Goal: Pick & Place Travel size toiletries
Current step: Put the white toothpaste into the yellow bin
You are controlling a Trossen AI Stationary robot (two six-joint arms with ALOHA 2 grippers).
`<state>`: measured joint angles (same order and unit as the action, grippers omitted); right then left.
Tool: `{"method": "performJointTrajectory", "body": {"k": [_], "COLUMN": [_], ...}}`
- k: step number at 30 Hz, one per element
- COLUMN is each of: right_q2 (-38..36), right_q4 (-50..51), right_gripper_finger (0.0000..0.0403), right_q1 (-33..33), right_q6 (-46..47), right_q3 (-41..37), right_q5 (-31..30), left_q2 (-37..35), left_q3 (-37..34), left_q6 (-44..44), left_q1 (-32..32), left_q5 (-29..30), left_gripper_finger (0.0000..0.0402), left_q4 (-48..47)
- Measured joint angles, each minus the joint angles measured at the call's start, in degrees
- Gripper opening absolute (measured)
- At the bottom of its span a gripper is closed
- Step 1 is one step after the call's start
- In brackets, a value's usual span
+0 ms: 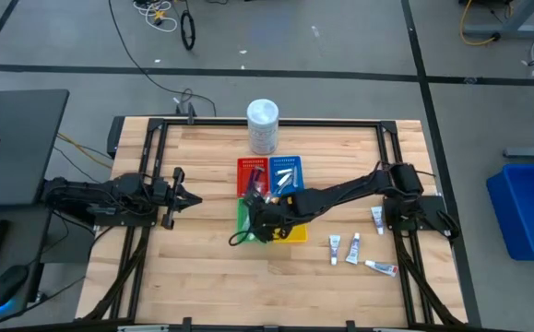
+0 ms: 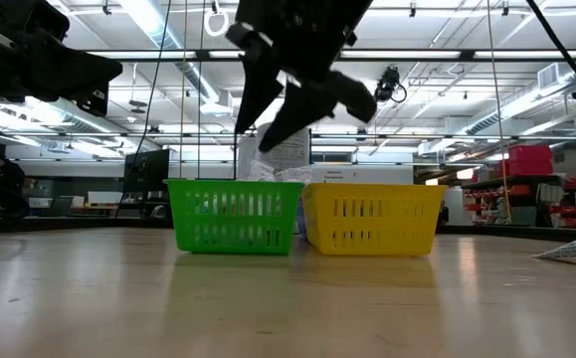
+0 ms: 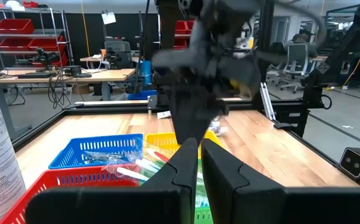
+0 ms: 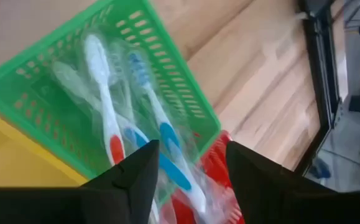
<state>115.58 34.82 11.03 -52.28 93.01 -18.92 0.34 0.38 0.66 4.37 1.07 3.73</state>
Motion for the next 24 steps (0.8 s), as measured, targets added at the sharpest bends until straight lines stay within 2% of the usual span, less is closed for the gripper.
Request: {"method": "performJointTrajectory", "body": {"k": [5, 14, 20, 24], "right_q2": [-3.48, -6.26, -6.77, -7.80], "right_q4": [2.24, 1.43, 1.85, 2.88], "right_gripper_finger": [0.0174, 0.0124, 0.0080, 0.0053], "right_q1": [-1.43, -4.01, -6.22, -7.24], "right_q6": [5.13, 18.01, 28.69, 31.36], "right_q3": [0.02, -0.88, -2.78, -2.78], "right_q5": [4.81, 20.42, 22.15, 22.07], "left_q2": [0.02, 0.00, 0.00, 0.01], "left_q3": [0.00, -0.02, 0.00, -0.01], "left_q6": [-0.01, -0.01, -0.01, -0.01], "left_q1": [-0.01, -0.01, 0.00, 0.00], "left_q5": [0.00, -0.01, 0.00, -0.01], "left_gripper_finger": [0.0027, 0.0027, 0.0027, 0.0027], "left_q4": [-0.06, 0.00, 0.00, -0.01]}}
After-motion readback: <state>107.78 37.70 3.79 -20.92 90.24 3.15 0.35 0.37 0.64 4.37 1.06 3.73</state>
